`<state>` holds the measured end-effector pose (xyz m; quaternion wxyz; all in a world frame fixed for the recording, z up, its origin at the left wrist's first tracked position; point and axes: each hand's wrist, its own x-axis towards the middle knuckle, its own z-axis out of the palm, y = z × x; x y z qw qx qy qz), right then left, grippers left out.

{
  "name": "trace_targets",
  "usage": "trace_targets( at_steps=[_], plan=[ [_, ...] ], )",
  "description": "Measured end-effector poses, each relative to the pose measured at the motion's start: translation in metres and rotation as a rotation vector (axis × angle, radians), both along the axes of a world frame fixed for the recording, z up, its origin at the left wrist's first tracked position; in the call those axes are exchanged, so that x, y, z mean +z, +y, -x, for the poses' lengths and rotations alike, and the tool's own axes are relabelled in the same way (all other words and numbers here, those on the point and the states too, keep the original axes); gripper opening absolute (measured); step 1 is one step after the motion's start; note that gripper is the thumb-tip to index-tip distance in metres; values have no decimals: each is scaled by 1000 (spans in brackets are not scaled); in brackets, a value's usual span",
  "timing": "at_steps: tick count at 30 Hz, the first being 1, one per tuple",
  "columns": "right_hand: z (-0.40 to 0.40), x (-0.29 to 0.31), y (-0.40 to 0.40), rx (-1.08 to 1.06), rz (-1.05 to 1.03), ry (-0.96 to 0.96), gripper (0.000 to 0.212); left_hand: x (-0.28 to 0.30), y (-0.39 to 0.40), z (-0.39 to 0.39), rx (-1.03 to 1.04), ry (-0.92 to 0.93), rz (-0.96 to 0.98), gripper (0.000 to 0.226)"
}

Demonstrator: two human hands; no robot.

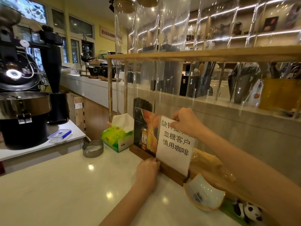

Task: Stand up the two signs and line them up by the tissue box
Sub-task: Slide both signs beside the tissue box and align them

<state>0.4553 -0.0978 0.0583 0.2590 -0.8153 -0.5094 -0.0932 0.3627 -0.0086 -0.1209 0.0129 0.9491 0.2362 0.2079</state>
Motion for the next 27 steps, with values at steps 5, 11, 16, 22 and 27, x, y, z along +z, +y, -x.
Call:
trace_targets(
  at_steps=[5, 11, 16, 22, 27],
  plan=[
    [0, 0, 0, -3, -9, -1, 24, 4, 1, -1, -17, 81, 11, 18],
    [2, 0, -1, -10, -10, -14, 22, 7, 0, 1, -8, -15, 13, 26],
    [0, 2, -1, -12, 15, -17, 20, 8, 0, 2, -15, 29, 31, 28],
    [-3, 16, 17, 30, 136, 20, 27, 10, 9, 4, -7, -85, 248, 29],
    [1, 17, 44, 68, 19, 55, 34, 5, 18, 8, 9, -136, 287, 34]
  ],
)
